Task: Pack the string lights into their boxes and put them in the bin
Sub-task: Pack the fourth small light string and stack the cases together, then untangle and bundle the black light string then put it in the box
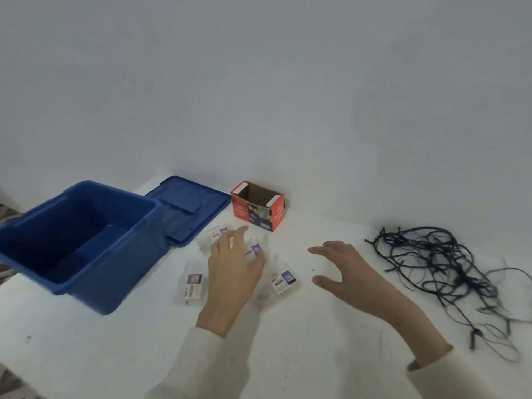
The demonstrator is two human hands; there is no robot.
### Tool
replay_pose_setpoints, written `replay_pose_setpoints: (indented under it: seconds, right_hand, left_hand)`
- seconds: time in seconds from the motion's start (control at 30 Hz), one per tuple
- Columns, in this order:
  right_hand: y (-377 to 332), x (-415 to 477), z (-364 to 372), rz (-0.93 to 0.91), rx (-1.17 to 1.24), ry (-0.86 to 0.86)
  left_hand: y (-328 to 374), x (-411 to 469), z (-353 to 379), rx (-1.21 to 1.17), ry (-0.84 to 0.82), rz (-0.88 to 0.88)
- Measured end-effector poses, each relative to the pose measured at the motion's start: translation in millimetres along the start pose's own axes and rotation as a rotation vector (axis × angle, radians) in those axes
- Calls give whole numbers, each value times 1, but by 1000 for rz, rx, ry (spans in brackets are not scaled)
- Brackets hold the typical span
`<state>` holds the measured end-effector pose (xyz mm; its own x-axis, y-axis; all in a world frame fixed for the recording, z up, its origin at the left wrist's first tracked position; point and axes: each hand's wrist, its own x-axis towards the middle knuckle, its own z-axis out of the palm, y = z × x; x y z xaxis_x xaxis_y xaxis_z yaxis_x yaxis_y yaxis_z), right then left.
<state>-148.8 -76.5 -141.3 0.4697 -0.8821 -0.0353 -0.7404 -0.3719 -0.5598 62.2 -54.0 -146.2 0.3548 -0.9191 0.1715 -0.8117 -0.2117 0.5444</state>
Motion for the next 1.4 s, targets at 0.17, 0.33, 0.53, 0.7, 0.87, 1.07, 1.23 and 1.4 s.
replay_pose_setpoints:
  seconds: [0.17,0.33,0.53,0.7,0.87,1.07,1.23,1.4]
  right_hand:
    - [77,-24,-37,404,-259,168]
    - [129,-58,-46,699,-426,41]
    - [110,-69,-54,522,-414,340]
    - [41,-78,-144,254,138,595]
    - [-27,-96,-233,50,175,739]
    - [-60,-112,-310,-10,525,1028]
    - [-90,-119,-335,-21,419,989]
    - [-117,-111,-345,-27,188,753]
  left_hand:
    - [78,-11,36,-221,-207,317]
    - [128,-25,56,-261,-391,442]
    - [159,-29,53,-299,-502,569]
    - [209,-15,11,-382,-515,689]
    - [271,1,-49,-534,-389,759]
    - [274,25,-84,-367,-514,791]
    - [268,30,-98,250,-742,827]
    - [316,19,-154,-1043,-850,729]
